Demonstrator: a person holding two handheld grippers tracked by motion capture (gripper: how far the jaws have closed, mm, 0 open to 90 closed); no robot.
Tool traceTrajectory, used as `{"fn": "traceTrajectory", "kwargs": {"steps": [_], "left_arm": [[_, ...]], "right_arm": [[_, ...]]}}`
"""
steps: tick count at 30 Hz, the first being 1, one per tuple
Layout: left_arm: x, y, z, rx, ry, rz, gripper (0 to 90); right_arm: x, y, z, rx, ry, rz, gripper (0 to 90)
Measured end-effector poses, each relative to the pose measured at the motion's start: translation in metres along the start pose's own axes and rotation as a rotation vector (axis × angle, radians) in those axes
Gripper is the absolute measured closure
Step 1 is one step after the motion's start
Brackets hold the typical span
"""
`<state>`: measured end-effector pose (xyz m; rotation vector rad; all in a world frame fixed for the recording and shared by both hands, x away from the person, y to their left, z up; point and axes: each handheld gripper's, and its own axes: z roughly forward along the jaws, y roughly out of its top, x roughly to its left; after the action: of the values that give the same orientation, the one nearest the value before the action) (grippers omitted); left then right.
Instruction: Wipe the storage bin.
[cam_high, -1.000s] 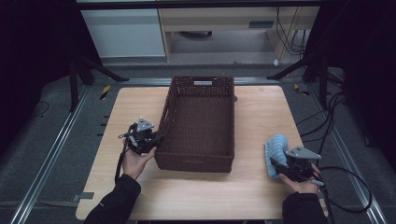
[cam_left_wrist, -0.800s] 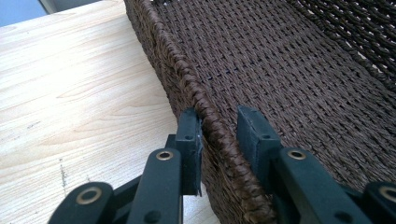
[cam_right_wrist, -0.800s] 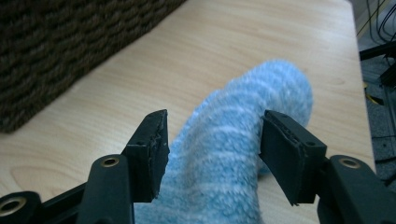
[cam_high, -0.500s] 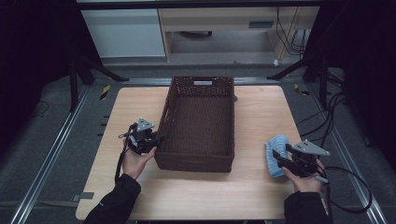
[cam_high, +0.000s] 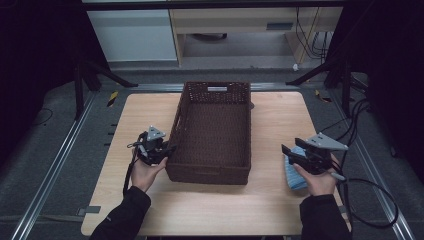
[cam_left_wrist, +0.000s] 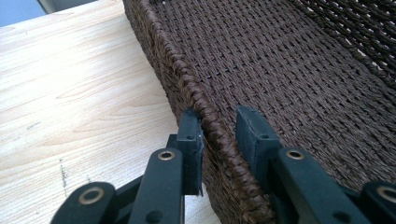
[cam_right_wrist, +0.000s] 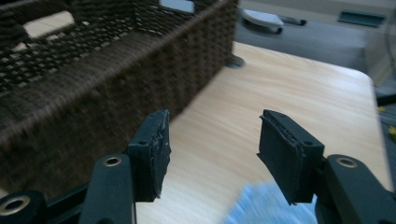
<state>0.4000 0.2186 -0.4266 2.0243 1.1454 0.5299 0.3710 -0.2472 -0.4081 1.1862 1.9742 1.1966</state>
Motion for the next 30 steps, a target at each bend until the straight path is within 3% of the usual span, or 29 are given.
{"fn": "traceTrajectory", "kwargs": {"steps": [1, 3, 7, 16, 25, 30], "left_arm": [[0.000, 0.000, 0.000, 0.000, 0.000, 0.000, 71.3], [0.000, 0.000, 0.000, 0.000, 0.000, 0.000, 71.4], [0.000, 0.001, 0.000, 0.007, -0.003, 0.003, 71.4], [0.000, 0.001, 0.001, 0.010, -0.005, 0.003, 71.5], [0.001, 0.002, 0.002, 0.002, -0.015, -0.003, 70.9], [0.002, 0.002, 0.001, 0.003, 0.002, -0.007, 66.1]], "right_arm": [[0.006, 0.010, 0.010, -0.001, 0.030, -0.007, 44.0], [0.007, 0.014, 0.014, -0.004, 0.041, -0.012, 43.9], [0.021, 0.033, 0.041, 0.004, 0.108, -0.021, 44.7], [0.046, 0.042, 0.072, 0.003, 0.203, -0.028, 48.8], [0.053, 0.034, 0.086, 0.068, 0.197, -0.050, 54.5], [0.055, 0.030, 0.088, 0.090, 0.189, -0.052, 57.4]]}}
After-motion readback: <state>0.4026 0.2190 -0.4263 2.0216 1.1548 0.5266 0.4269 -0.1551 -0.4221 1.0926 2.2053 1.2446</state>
